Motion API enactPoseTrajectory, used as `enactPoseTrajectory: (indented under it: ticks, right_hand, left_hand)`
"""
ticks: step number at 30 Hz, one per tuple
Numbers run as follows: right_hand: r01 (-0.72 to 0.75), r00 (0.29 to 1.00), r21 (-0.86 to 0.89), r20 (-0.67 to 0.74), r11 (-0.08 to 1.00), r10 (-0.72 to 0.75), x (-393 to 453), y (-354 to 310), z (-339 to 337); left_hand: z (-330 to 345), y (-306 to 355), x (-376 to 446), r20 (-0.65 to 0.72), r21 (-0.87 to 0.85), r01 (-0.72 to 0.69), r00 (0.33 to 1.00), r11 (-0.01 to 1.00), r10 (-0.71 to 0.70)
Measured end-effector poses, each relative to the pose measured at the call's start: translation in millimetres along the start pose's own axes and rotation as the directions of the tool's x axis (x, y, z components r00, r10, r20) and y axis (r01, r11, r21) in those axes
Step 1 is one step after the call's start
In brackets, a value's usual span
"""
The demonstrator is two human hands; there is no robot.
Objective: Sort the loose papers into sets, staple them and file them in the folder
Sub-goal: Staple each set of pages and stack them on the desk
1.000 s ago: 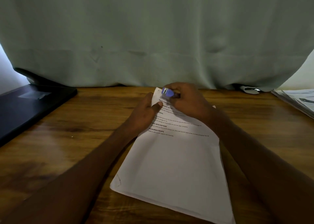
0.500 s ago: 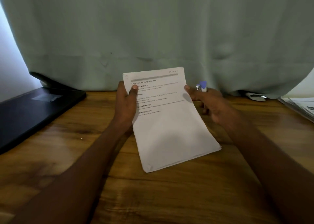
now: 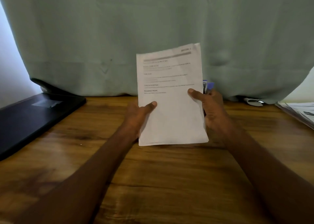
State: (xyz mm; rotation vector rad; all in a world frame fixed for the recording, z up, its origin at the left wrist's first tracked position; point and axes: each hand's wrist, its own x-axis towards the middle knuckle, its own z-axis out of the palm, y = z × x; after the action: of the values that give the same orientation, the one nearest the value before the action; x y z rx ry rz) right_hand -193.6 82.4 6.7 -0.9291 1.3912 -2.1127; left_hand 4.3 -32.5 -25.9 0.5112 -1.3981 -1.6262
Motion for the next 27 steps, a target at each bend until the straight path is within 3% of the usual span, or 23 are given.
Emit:
enactPoseTrajectory:
  ticks: [4,9,12,16,21,27]
  right_hand:
    - [-0.008,0.992,-0.140,0.122,0.990,0.025,-5,-3,2]
    - [0.272,0.961,-0.105,0.088,0.957,-0.263,-18,-15,19]
    - [0.359,0.931,-0.196,0.150,0.913,-0.334,-19,-20,22]
    - [0.282,0.954,-0.314,0.191,0.906,-0.231,-21,2,22]
    - [0.266,0.958,-0.216,0.167,0.940,-0.233,-16,-3,21]
    - [0.171,0.974,-0.300,0.196,0.938,-0.115,-15,17,15]
  left_hand:
    - [3,14,-5,-0.076,0.143,-0.357,0.926,0.923,0.369]
    - [5,33,-10,-0.024,0.286,-0.613,0.763,0.736,0.645]
    - [-2,28,-5,-0.070,0.276,-0.540,0.814,0.795,0.577]
    - [-3,11,-5,-0.078,0.311,-0.378,0.905,0.872,0.419]
    - [-6,20,-3,-0.076,0.287,-0.412,0.890,0.865,0.450]
    - [-5,8,-6,-0.061,0.288,-0.337,0.928,0.897,0.368]
